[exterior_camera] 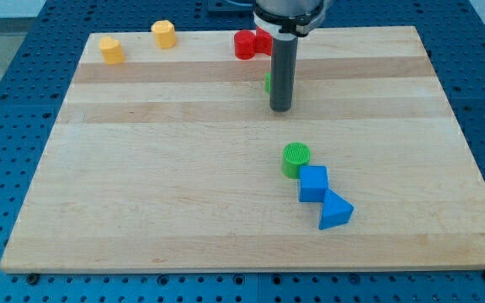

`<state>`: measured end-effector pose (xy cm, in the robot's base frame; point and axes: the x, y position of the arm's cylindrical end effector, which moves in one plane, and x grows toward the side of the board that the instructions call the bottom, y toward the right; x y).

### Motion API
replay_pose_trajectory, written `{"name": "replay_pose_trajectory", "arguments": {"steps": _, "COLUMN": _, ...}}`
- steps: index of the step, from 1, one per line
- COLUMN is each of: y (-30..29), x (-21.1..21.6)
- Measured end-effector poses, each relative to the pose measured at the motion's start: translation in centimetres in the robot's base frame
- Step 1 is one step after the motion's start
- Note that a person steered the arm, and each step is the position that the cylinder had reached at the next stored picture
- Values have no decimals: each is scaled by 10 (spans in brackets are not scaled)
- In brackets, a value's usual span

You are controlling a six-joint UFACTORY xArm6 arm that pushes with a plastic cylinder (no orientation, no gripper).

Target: Place the green star into the red star

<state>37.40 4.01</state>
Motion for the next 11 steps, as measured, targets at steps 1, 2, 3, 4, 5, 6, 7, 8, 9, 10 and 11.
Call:
{"name": "replay_pose_trajectory", "arguments": {"steps": 1, "y": -3, "x": -33}}
{"name": "replay_pose_trajectory", "arguments": {"steps": 2, "y": -6, "x": -18}}
{"name": "replay_pose_trajectory", "arguments": {"steps": 3, "y": -19, "x": -18}}
{"name": "replay_pose_trajectory", "arguments": {"steps": 4, "y": -11, "x": -32}}
{"name": "replay_pose_trajectory", "arguments": {"steps": 5, "y": 8, "x": -26}}
{"name": "replay_pose_trajectory", "arguments": {"steps": 6, "y": 21, "x": -35}}
{"name": "replay_pose_trajectory", "arguments": {"steps": 7, "y": 19, "x": -65}}
{"name": "replay_pose_trajectory", "arguments": {"steps": 8, "y": 19, "x": -62}}
{"name": "replay_pose_trajectory", "arguments": {"steps": 9, "y": 4, "x": -33}}
{"name": "replay_pose_trajectory", "arguments": {"steps": 10, "y": -27, "x": -31}}
{"name": "replay_pose_trajectory", "arguments": {"steps": 11, "y": -28, "x": -60}}
